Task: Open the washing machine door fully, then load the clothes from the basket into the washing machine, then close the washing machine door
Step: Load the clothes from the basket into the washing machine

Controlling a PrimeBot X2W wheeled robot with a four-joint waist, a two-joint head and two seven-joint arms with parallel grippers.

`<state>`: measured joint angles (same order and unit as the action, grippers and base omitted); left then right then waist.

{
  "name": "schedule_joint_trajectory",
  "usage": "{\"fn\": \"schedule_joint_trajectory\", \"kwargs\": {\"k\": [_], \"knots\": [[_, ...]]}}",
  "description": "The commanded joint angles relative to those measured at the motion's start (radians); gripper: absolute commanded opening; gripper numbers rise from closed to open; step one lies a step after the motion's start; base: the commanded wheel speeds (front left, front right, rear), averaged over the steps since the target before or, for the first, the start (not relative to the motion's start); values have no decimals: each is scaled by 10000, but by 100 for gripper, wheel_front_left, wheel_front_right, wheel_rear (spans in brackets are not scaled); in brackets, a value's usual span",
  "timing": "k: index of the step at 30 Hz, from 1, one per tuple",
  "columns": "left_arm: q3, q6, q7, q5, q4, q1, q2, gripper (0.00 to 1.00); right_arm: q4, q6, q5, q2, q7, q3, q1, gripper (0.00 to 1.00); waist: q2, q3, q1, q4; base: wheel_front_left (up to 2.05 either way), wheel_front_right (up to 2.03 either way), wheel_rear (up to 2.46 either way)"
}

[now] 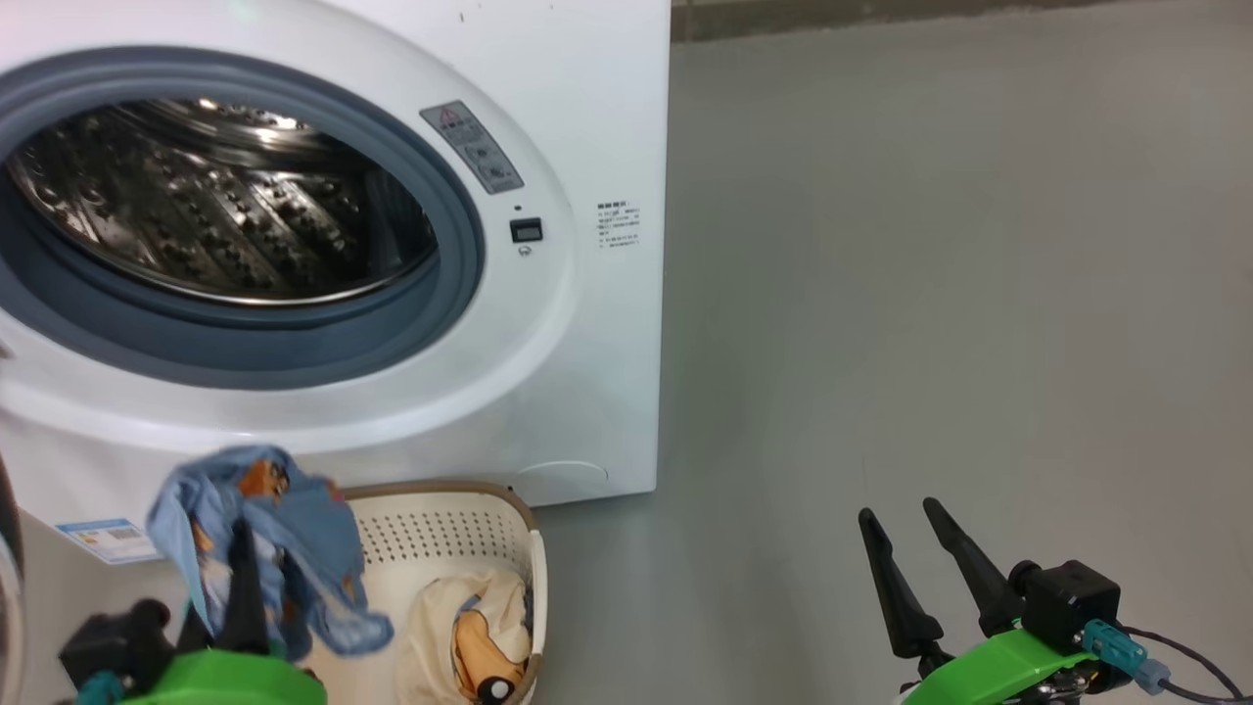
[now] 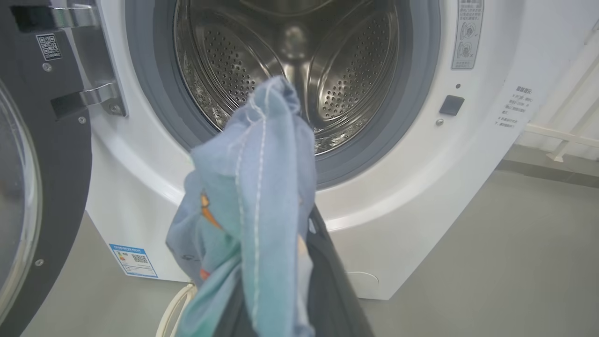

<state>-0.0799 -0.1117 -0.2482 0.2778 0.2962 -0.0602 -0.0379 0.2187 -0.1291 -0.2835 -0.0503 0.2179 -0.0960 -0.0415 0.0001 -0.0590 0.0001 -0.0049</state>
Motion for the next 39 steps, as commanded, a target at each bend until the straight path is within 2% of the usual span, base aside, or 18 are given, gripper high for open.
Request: {"fn": "schedule_joint_trajectory", "kwargs": {"k": [1, 10, 15, 28, 35, 39], "knots": [[-435, -33, -135, 26, -433, -685, -125, 0, -286, -16, 38, 1, 117, -199, -433, 100, -1, -457, -1, -132, 0, 0, 0], [-1082, -133, -135, -2, -646, -2774, -135, 0, -500, -16, 208, 1, 176, -21, -872, 100, -1, -1982, -1, -370, 0, 0, 0], [-1438, -175, -135, 115, -385, -4372, -419, 0, -608, -16, 296, 1, 205, 21, -1122, 100, -1, -2914, -1, -559, 0, 0, 0], [-1351, -188, -135, 487, 1230, -8066, -2305, 0, -684, -16, -18, 1, 403, -60, -1879, 100, -1, -5152, -1, -1522, 0, 0, 0], [-565, -189, -135, 339, 2627, -9678, -3531, 0, -823, -16, -279, 1, 434, -134, -2216, 100, -1, -6043, -1, -2020, 0, 0, 0], [-209, -189, -135, 335, 3276, -10379, -3930, 0, -936, -16, -400, 1, 435, -167, -2325, 100, -1, -6377, -1, -2192, 0, 0, 0]]}}
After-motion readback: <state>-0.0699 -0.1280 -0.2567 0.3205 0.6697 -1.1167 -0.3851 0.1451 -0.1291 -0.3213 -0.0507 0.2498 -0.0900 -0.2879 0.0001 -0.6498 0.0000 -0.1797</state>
